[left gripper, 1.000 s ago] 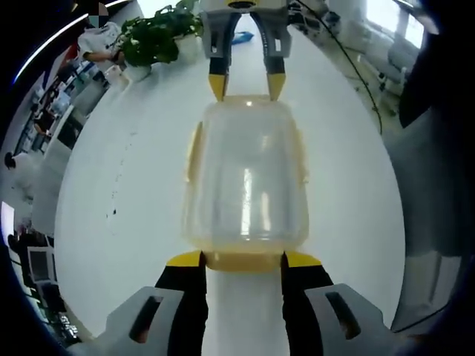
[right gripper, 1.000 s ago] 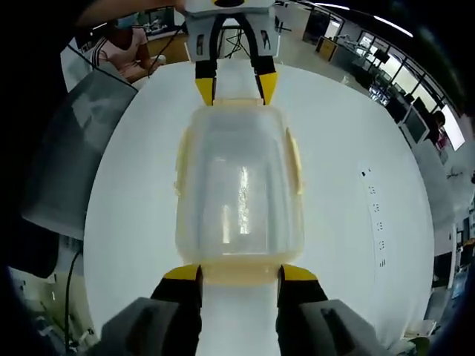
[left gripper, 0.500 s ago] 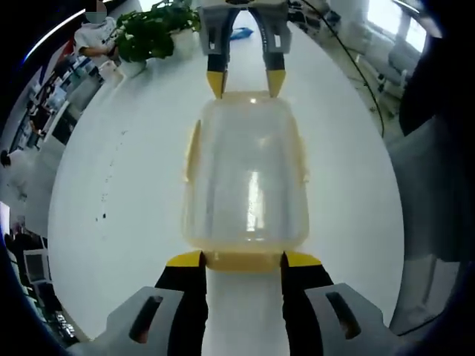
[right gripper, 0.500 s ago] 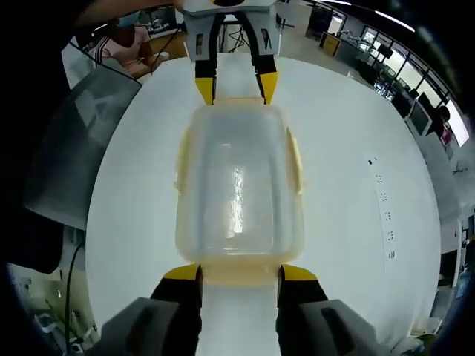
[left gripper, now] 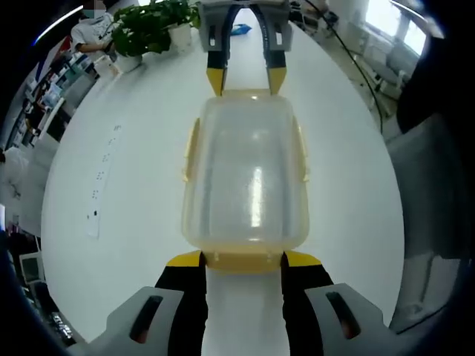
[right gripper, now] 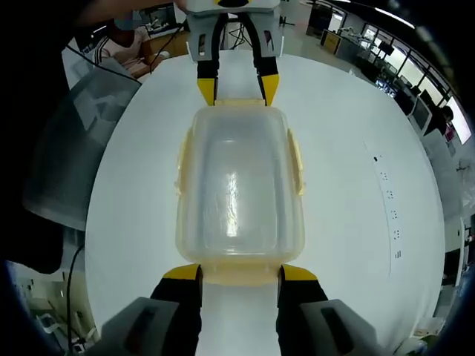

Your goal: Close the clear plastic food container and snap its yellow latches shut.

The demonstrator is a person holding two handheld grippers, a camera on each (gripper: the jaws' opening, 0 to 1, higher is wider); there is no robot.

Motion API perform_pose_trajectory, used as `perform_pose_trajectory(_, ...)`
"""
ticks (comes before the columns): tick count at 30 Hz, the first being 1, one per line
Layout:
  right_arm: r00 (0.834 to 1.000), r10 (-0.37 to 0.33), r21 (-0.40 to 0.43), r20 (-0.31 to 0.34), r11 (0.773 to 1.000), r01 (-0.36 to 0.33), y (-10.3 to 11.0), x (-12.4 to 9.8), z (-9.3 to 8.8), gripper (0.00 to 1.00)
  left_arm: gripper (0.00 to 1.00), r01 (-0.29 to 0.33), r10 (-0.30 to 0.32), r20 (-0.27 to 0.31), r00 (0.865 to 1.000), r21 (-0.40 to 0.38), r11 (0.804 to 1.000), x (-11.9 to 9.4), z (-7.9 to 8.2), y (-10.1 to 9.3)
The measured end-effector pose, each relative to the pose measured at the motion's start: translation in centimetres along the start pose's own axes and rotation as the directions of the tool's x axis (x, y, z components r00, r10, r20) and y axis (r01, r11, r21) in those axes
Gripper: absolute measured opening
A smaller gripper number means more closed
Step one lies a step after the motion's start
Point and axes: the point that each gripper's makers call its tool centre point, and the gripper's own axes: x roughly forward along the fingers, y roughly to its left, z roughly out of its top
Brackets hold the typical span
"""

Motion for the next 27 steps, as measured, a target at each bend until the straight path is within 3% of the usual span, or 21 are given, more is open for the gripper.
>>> perform_pose_trajectory(11,1.0,-0.013,-0.006,0.016,1.0,0.013,-0.1,0.1,0.6,0.37,0.35,0.015,-0.015,0.032,0.999,-0.012,1.0,-0.2,-0.7,0.3)
perform_pose_trajectory(15,1.0,-0.01,-0.006,0.028,1.0,0.01,-0.4,0.1,1.0,0.37,0.36,-0.004,0.004,0.011,1.0,0.014,1.0,-0.3,-0.9,0.2)
perform_pose_trajectory(17,1.0,-0.002,-0.019,0.003,1.0,0.002,-0.2,0.5,0.6,0.37,0.36,0.01,-0.009,0.034,0.999,-0.011,1.0,0.0,-0.8,0.3)
perform_pose_trajectory(27,0.999,0.018,-0.004,0.037,1.0,-0.018,-0.2,0.5,0.5,0.37,0.36,0.0,0.0,0.041,0.999,-0.01,1.0,0.3,-1.1,0.1)
